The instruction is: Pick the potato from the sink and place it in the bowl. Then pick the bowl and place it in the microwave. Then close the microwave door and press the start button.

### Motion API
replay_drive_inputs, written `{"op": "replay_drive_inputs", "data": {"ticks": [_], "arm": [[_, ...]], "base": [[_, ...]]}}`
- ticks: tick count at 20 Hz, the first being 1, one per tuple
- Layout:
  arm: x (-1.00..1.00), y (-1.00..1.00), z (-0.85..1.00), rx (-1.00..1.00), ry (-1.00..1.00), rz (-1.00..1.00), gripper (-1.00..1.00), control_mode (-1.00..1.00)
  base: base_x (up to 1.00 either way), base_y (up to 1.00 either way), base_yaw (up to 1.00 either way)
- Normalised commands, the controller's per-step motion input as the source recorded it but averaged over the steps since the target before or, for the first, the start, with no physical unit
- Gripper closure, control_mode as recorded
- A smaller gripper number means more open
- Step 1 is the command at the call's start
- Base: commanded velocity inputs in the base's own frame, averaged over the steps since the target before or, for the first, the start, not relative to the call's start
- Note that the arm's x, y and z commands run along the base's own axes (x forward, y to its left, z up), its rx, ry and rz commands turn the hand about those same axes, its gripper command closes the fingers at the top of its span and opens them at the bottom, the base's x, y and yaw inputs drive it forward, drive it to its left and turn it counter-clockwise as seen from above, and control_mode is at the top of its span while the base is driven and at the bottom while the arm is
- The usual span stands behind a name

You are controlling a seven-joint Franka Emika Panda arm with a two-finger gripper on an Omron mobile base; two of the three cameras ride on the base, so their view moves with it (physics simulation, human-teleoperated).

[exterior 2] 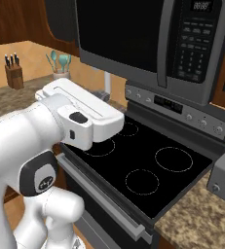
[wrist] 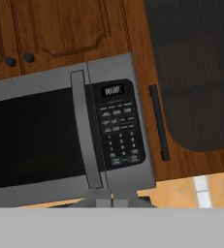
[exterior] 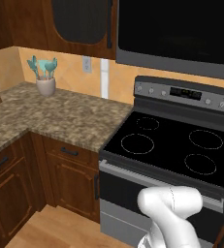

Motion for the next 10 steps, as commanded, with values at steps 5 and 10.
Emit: {"op": "replay_drive_inputs", "data": {"ticks": [5,10], "arm": [[0.1,0.0,-0.13,-0.01,0.06,0.0,1.0,-1.0],[0.35,0.0,-0.05,0.0,0.09,0.0,1.0,-1.0]], "base": [[0.0,0.0,0.0],[0.0,0.0,0.0]]}}
